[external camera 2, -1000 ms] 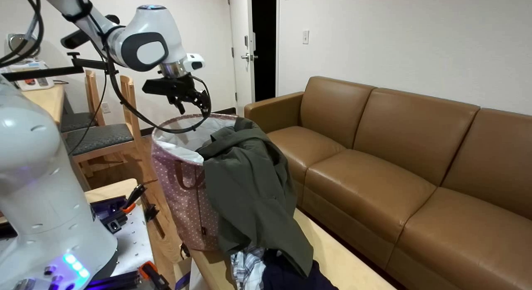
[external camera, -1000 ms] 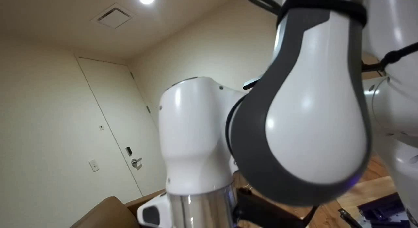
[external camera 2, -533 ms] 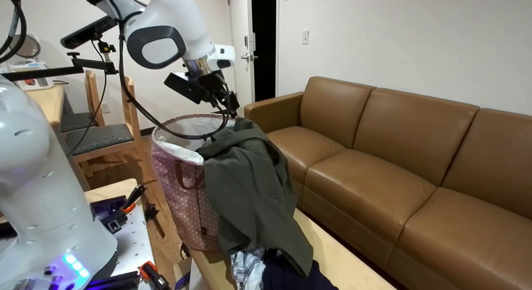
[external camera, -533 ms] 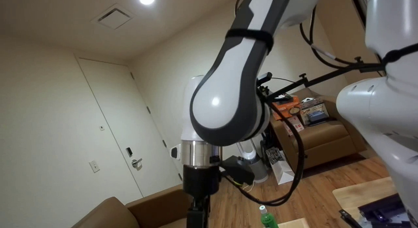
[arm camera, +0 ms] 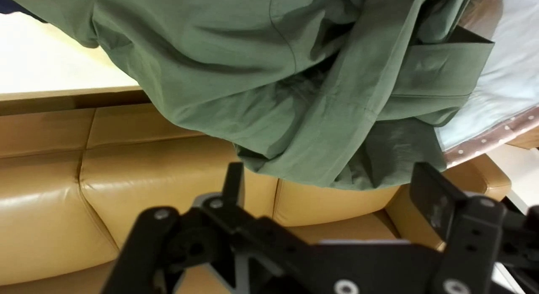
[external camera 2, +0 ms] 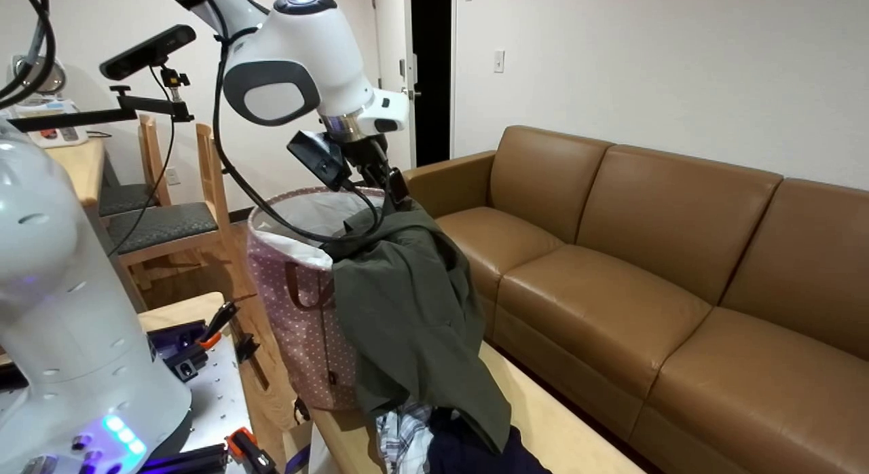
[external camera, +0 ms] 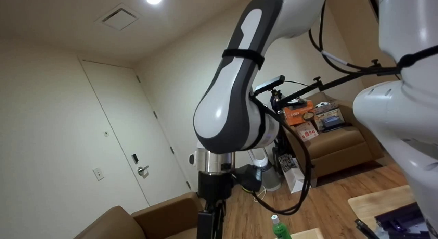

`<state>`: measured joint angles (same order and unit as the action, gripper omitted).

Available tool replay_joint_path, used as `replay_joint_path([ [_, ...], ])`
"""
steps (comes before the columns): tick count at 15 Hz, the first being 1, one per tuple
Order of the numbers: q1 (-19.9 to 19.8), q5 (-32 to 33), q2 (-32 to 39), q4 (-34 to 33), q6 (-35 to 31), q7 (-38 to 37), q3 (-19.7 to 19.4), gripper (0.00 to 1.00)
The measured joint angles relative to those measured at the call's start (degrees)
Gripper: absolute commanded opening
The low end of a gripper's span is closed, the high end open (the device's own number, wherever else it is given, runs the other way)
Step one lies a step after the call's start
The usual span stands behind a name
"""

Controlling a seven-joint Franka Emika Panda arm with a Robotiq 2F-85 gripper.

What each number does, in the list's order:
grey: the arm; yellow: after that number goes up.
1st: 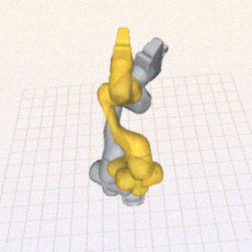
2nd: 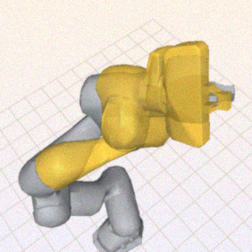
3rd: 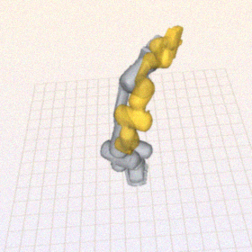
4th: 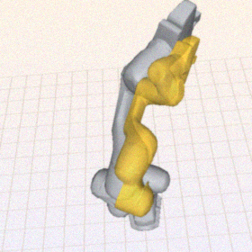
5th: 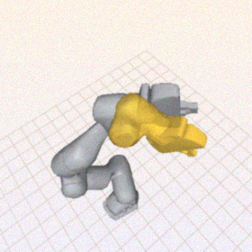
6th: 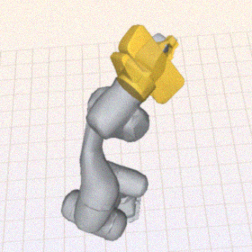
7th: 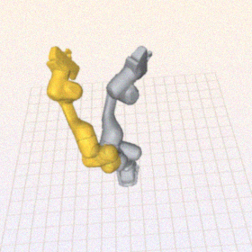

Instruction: Pick the cloth and put it in the bag

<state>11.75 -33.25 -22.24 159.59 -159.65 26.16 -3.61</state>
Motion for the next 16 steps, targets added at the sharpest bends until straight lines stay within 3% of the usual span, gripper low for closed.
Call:
replay_joint_path([
  [3, 4.26, -8.53, 0.03, -2.33, -1.65, 0.63, -2.97, 1.0],
  [8, 10.33, -25.5, 0.09, -3.97, 2.93, 6.2, -14.62, 1.0],
  [11, 10.17, -26.62, -0.08, -3.05, 3.06, 8.32, -18.06, 1.0],
  [16, 10.25, -27.16, -0.34, -2.92, 3.02, 8.57, -18.54, 1.0],
])
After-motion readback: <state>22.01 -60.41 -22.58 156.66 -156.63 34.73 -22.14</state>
